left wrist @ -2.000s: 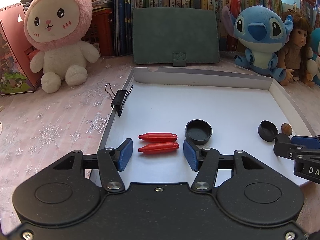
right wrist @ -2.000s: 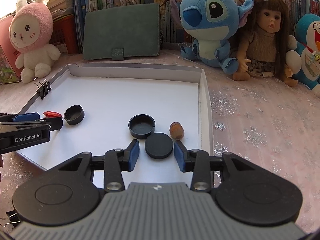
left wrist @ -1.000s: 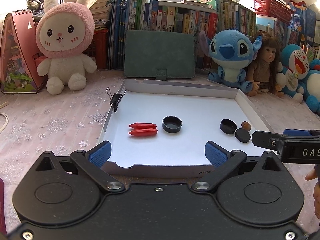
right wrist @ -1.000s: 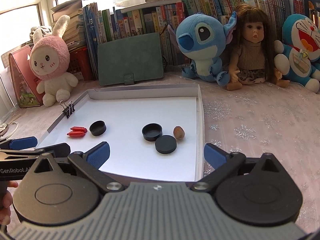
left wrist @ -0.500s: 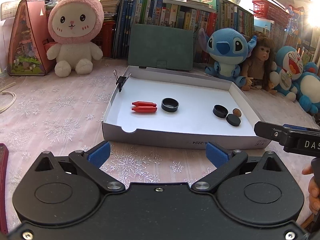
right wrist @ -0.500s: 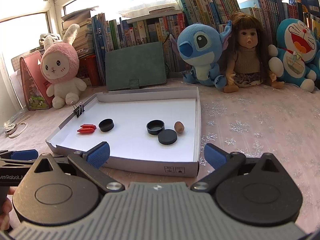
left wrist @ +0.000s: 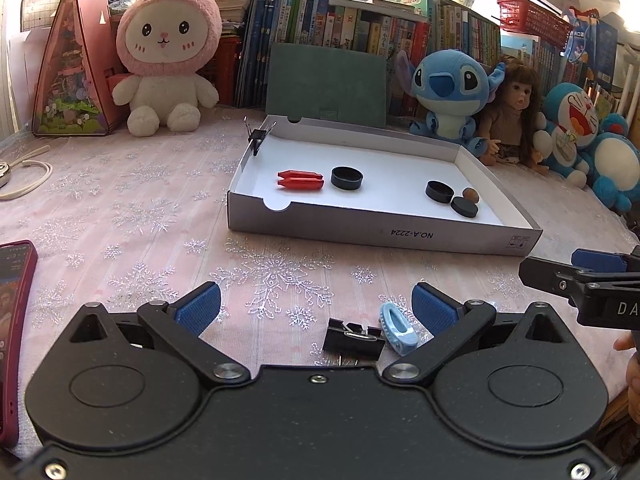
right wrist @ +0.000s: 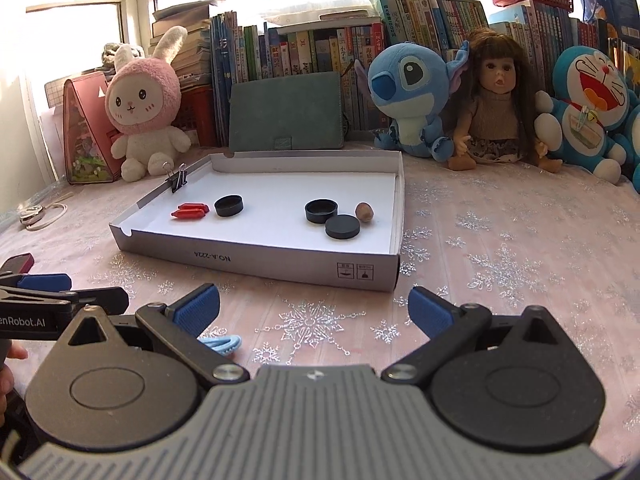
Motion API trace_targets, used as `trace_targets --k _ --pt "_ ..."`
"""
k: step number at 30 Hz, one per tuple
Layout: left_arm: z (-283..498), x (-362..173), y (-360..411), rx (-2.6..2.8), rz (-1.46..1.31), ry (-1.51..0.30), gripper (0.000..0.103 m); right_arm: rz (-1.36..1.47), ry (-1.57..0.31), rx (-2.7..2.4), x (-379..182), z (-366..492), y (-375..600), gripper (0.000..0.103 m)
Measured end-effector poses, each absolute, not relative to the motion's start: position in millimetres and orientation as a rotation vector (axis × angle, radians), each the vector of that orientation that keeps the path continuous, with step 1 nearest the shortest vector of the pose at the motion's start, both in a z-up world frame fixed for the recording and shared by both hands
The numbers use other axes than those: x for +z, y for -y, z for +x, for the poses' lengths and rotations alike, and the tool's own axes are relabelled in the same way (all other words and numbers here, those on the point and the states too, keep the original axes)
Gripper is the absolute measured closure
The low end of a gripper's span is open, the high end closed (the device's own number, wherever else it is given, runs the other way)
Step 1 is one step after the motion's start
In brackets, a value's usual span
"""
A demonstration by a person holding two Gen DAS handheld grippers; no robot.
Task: Organize rigid objects
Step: 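Withdraw both open grippers from the tray toward the table objects, then grasp the black binder clip with the left gripper while the right gripper grasps a black disc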
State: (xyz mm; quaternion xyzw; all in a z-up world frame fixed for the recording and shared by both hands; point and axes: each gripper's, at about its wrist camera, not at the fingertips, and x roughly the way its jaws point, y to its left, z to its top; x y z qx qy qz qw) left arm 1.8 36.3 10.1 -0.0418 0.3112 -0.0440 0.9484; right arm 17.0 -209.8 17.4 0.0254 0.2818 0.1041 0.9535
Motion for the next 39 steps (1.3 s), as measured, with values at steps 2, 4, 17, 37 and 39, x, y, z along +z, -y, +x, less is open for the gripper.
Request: trace_targets --k 2,4,17,37,39 --pt "-6.4 9.0 -34.6 -0.095 -0.057 -0.618 0.001 0.026 -0.564 0.219 15.9 9.7 207.4 0.0" --pt "-12.5 7.9 -32.0 -0.103 -0.031 -0.61 0.001 0.005 -0.565 0.23 14.0 4.2 204.9 0.0" --pt "-32.0 -10.2 -29.1 -0.104 0.022 -0.639 0.001 -0.08 -0.666 0.255 -12.4 -3.7 189.7 0.0" --pt "-30.0 -16.1 -24.1 -0.105 0.068 -0.627 0.0 -0.043 -0.585 0.204 -20.8 -11.5 190.0 0.0" --pt "-29.0 -16.2 -23.6 -0.098 0.066 -0.629 0.0 -0.045 -0.588 0.203 -20.4 -11.4 189.8 0.0"
